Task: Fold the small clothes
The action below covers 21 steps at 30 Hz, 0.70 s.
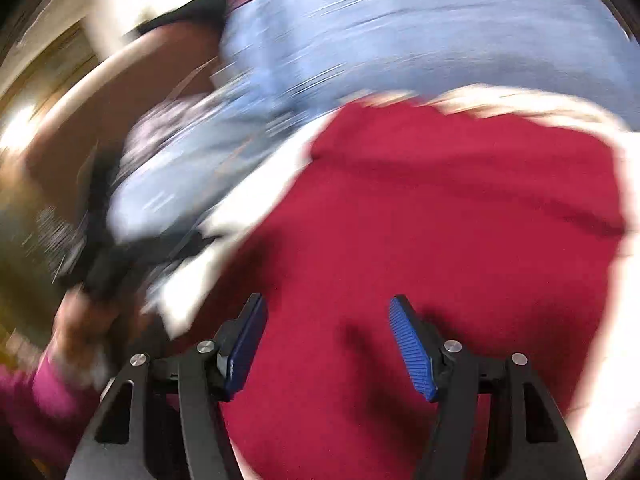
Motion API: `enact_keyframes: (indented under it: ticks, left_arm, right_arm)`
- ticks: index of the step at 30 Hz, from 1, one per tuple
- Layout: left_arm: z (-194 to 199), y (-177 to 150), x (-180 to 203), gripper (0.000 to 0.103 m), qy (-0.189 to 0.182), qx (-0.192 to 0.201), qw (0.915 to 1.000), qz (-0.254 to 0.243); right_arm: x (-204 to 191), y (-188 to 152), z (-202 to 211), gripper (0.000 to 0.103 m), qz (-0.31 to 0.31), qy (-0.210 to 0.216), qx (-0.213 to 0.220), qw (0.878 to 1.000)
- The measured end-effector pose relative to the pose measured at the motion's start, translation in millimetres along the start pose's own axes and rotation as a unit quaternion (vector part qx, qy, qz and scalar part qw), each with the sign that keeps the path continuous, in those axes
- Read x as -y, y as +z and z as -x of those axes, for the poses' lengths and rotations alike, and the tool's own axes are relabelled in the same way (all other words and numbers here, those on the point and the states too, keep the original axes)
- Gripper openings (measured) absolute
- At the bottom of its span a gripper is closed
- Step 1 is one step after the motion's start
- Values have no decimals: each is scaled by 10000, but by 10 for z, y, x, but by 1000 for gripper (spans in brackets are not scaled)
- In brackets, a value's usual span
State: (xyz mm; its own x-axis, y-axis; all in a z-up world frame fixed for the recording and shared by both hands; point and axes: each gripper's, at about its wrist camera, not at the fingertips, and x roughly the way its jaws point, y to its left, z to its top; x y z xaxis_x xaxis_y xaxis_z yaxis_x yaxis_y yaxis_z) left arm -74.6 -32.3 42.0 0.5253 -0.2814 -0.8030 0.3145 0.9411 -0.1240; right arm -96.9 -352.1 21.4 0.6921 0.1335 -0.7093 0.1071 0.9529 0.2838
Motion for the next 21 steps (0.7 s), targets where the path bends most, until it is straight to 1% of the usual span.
enact_keyframes:
  ticks: [1,2,3,4,6,7,10,12,14,15,16,17,18,19,21]
  left_arm:
    - [-55,-27,-8,66,-5,-92,10000,6]
    - [-107,-43,-20,66,1,-163,9999,12]
    - [-159,-56,-34,66,31,-228,9997,24]
    - [-216,-55,-46,66,66,-280,9996,50]
    - [-273,-68,-72,66,29,-345,9993,114]
    - [-277,-68,-84,66,-12,-336,9994,125]
    - [-301,-79,-95,69,-96,-395,9992,59]
    - [-305,-85,-65,69,-42,-417,9990,-121]
    - [-292,-86,-48,69,-18,-471,9987,-198]
    - [-267,-120,-59,69,-45,-489,9987,-156]
    - [-239,-132,-78,69,-84,-509,9986,-94]
    - [-200,-155,-108,69,-128,-521,9986,-18]
    - [-147,-181,-150,69,-175,-529,9984,81]
    - [-111,-199,-184,69,-188,-534,9983,146]
    - [6,-263,-265,69,-187,-521,9981,273]
  right_arm:
    - [214,98,30,66,-232,-392,152,9988]
    - [358,163,38,66,-375,-679,245,9967]
    - [618,257,50,66,-688,-1083,288,9913]
    - [798,312,47,66,-988,-1221,155,9875]
    - [1008,320,80,66,-1384,-1066,-28,9846]
    - [1050,284,147,66,-1463,-876,-66,9853]
    - [983,146,273,66,-1220,-779,-149,9894]
    - [993,74,331,66,-1111,-718,-235,9909]
    - [954,6,278,66,-1011,-846,-314,9908]
    - [934,-6,237,63,-1002,-842,-328,9909]
    - [931,-51,187,61,-972,-743,-397,9917]
    - [930,-103,141,38,-956,-689,-515,9917]
    - [920,-145,76,6,-867,-792,-644,9910]
    - [922,-161,83,7,-793,-852,-564,9916]
    - [966,-192,158,6,-855,-797,-435,9922]
